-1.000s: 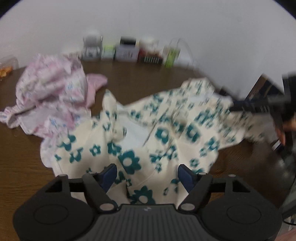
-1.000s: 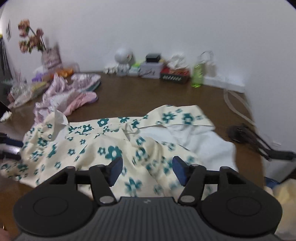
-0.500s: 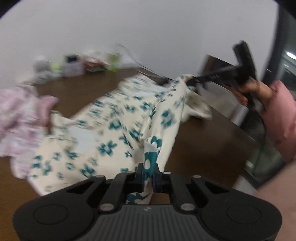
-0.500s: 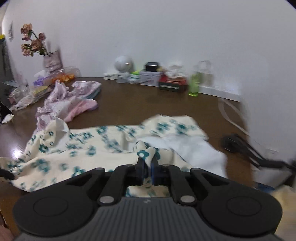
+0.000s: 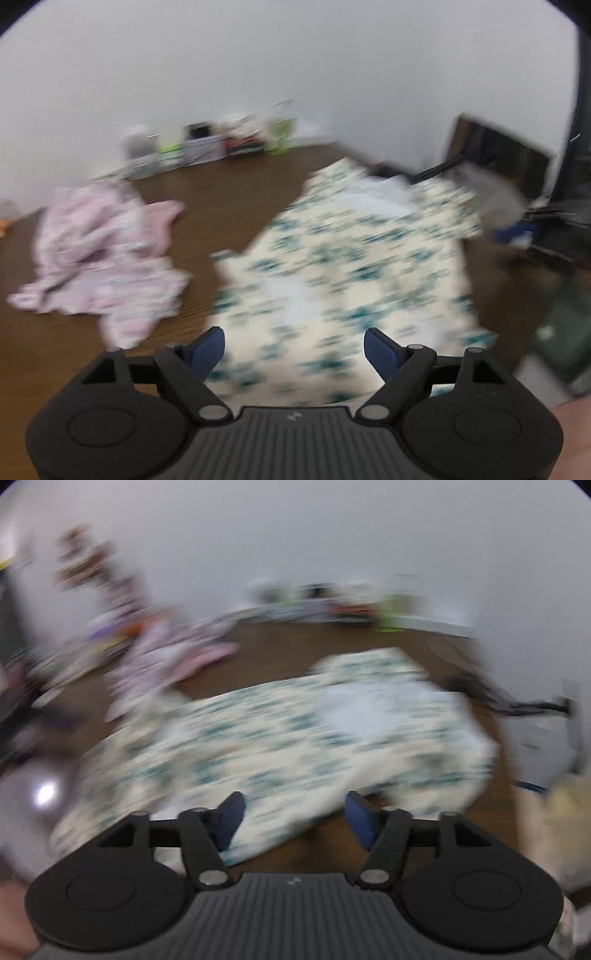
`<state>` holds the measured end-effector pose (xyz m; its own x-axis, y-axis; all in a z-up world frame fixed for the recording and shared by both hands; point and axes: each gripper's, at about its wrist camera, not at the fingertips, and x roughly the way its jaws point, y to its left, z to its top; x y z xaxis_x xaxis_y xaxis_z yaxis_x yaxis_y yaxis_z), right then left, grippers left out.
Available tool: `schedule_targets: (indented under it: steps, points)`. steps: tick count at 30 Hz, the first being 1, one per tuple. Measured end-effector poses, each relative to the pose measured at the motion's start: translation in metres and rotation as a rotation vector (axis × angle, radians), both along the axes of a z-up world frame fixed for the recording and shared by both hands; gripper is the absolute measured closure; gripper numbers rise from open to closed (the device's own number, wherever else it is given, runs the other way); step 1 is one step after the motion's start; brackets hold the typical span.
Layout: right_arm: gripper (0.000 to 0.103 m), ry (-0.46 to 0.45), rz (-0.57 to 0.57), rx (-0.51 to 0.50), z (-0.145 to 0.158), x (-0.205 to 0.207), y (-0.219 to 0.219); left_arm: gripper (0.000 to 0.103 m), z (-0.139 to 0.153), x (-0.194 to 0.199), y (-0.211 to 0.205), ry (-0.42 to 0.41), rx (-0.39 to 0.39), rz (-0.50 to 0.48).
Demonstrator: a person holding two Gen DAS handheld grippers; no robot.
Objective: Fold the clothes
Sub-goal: 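Spread the cream shirt flat on the table with both grippers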
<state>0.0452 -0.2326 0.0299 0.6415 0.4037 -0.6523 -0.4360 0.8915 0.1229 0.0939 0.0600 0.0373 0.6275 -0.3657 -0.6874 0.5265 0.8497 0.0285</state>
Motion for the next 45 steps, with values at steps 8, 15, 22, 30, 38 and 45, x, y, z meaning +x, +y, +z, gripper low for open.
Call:
schedule_targets:
  steps: [8,15,22,30,38,45]
  points:
    - [0.033,0.002,0.305,-0.125,-0.021,-0.035,0.131,0.034,-0.037,0.045,-0.006,0.071,0.04,-0.022]
    - [0.098,0.083,0.223,-0.146,-0.044,-0.018,0.13,0.099,-0.047,0.054,-0.012,0.125,-0.042,-0.043]
    - [0.099,0.062,0.042,0.009,-0.015,0.009,0.032,0.099,-0.023,0.033,-0.017,0.15,-0.181,-0.009]
    - [0.051,0.168,-0.212,-0.021,-0.044,0.08,-0.027,0.079,-0.032,0.092,-0.059,0.17,-0.17,0.131]
    - [0.046,0.002,-0.239,0.046,-0.02,0.017,-0.023,0.031,-0.004,0.059,0.006,0.044,-0.174,-0.044]
    - [0.046,-0.013,-0.061,-0.068,-0.018,-0.009,0.043,0.044,-0.016,0.025,-0.019,-0.044,0.127,-0.282]
